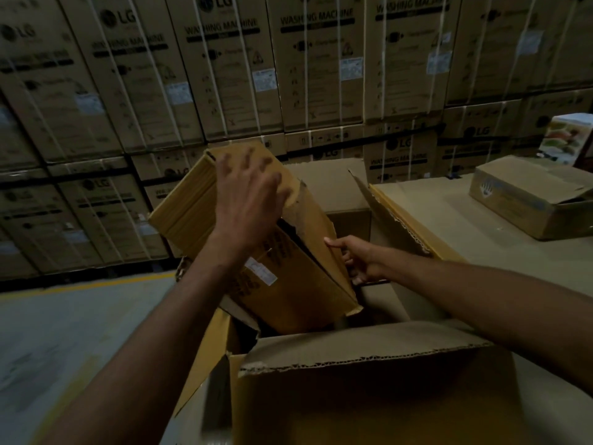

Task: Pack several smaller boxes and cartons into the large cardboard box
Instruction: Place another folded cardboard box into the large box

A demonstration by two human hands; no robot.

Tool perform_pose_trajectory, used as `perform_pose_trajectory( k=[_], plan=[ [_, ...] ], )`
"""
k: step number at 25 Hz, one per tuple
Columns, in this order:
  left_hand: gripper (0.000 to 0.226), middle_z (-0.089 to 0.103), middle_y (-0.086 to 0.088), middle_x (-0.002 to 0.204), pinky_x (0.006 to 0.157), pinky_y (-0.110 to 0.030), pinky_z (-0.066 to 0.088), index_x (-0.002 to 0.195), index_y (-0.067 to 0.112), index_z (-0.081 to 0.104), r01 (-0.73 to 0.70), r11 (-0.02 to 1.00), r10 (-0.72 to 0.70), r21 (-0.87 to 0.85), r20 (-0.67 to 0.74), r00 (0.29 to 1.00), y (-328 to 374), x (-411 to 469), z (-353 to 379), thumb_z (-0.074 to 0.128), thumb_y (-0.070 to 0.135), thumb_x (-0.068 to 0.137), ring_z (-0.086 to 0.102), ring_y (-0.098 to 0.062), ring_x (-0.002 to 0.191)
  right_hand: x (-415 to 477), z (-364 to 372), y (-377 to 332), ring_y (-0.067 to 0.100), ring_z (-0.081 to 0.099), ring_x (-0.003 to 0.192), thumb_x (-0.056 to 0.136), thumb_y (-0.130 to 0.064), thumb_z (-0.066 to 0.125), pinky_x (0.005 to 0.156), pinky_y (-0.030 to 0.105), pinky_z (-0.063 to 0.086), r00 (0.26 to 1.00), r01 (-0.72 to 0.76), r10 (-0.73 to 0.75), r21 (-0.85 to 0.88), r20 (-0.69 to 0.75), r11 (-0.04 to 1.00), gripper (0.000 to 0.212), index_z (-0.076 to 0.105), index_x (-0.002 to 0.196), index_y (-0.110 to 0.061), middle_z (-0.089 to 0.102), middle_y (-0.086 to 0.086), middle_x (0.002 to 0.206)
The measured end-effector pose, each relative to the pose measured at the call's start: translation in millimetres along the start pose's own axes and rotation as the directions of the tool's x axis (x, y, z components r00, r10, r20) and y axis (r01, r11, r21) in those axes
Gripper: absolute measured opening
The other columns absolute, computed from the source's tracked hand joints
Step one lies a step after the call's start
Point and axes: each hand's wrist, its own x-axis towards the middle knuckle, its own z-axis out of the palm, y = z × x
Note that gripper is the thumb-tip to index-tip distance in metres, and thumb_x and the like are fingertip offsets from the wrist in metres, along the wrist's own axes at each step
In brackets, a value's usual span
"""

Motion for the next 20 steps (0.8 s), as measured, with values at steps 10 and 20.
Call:
perform_pose_trajectory(
  k=[10,20],
  plan=[
    [0.03,0.05,-0.009,0.089,0.086,-0.047,0.042,0.11,0.014,0.066,0.412,0.879,-0.462,0.241,0.212,0.861,-28.8,56.0,-13.5,0.059,0.042,0.099,0.057,-0.03,0.091,-17.6,-10.6,-7.0,0.038,0.057,0.123,0.064,-0.049,0.087,0.089,0.048,0.055,0.999,-0.024,0.013,0.247,0.047,0.969,0.091,0.05,0.137,-0.008,0.056,0.02,0.136],
    [0.042,0.06,-0.01,0.087,0.067,-0.037,0.041,0.105,0.011,0.072,0.427,0.901,-0.425,-0.082,0.037,0.904,-4.5,67.1,-29.4,0.062,0.05,0.096,0.06,-0.029,0.083,-77.7,-76.2,-59.2,0.032,0.064,0.095,0.09,-0.055,0.069,0.076,0.037,0.051,0.97,0.155,-0.124,0.139,-0.208,0.978,0.066,0.054,0.139,-0.012,0.064,0.017,0.12]
  ],
)
